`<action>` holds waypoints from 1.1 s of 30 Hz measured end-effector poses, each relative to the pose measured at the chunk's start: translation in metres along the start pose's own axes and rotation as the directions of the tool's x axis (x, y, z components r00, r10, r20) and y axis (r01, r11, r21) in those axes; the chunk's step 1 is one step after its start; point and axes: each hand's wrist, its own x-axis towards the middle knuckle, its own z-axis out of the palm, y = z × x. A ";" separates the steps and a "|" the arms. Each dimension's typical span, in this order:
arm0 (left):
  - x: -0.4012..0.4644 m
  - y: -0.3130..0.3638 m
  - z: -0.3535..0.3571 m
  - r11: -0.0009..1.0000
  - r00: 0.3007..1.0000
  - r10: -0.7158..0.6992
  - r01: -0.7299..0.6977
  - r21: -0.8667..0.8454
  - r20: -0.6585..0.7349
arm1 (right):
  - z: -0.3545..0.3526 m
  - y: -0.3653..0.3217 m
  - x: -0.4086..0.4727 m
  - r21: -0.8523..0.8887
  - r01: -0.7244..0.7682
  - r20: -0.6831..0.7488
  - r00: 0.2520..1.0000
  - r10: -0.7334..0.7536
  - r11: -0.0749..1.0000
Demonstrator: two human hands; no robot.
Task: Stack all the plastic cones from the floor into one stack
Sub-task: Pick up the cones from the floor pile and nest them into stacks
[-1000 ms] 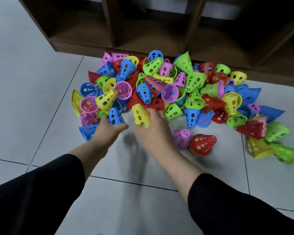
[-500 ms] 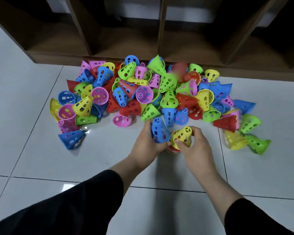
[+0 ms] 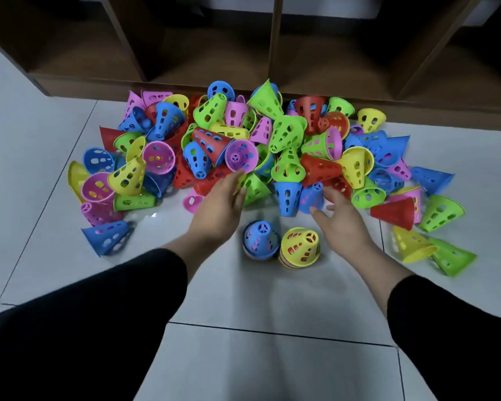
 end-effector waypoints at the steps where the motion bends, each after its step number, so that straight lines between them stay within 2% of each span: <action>1: 0.012 0.001 0.001 0.993 0.996 0.031 -0.041 0.115 0.088 | 0.002 -0.001 0.008 -0.032 0.023 0.016 1.000 -0.023 0.999; 3: 0.029 0.004 0.004 0.948 0.967 0.032 -0.109 0.300 0.251 | 0.006 -0.003 0.019 -0.081 0.056 -0.020 0.998 -0.058 0.995; 5: 0.041 0.007 0.008 0.900 0.942 -0.002 -0.144 0.412 0.335 | 0.009 -0.005 0.028 -0.136 0.070 -0.077 0.994 -0.081 0.988; 8: 0.053 0.011 0.014 0.823 0.936 -0.055 -0.155 0.547 0.348 | 0.013 -0.006 0.037 -0.232 0.101 -0.049 0.992 -0.115 0.967; 11: 0.053 0.010 0.020 0.799 0.949 -0.021 -0.173 0.575 0.314 | 0.017 -0.002 0.040 -0.287 0.073 -0.009 0.997 -0.079 0.955; 15: 0.043 -0.007 0.021 0.843 0.959 0.088 -0.215 0.493 0.268 | 0.020 0.013 0.033 -0.324 -0.025 0.053 0.998 0.044 0.946; 19: 0.033 -0.020 0.018 0.814 0.976 0.182 -0.220 0.538 0.123 | 0.008 0.016 0.024 -0.202 -0.004 -0.034 0.999 -0.003 0.979; 23: 0.013 -0.020 0.003 0.951 0.979 0.204 -0.192 0.242 -0.025 | -0.013 0.005 0.005 -0.141 0.056 -0.100 0.992 -0.071 0.988; 27: -0.001 0.002 -0.026 0.991 0.983 0.130 -0.131 0.002 -0.131 | -0.038 -0.018 -0.021 -0.095 0.120 -0.130 0.983 -0.132 0.988; 30: -0.001 0.030 -0.047 0.991 0.995 0.054 -0.064 -0.118 -0.085 | -0.061 -0.038 -0.040 -0.034 0.190 -0.176 0.965 -0.193 0.981; 33: -0.005 0.052 -0.070 0.990 0.984 0.137 -0.140 0.019 0.111 | -0.078 -0.056 -0.060 -0.049 0.250 -0.165 0.953 -0.255 0.967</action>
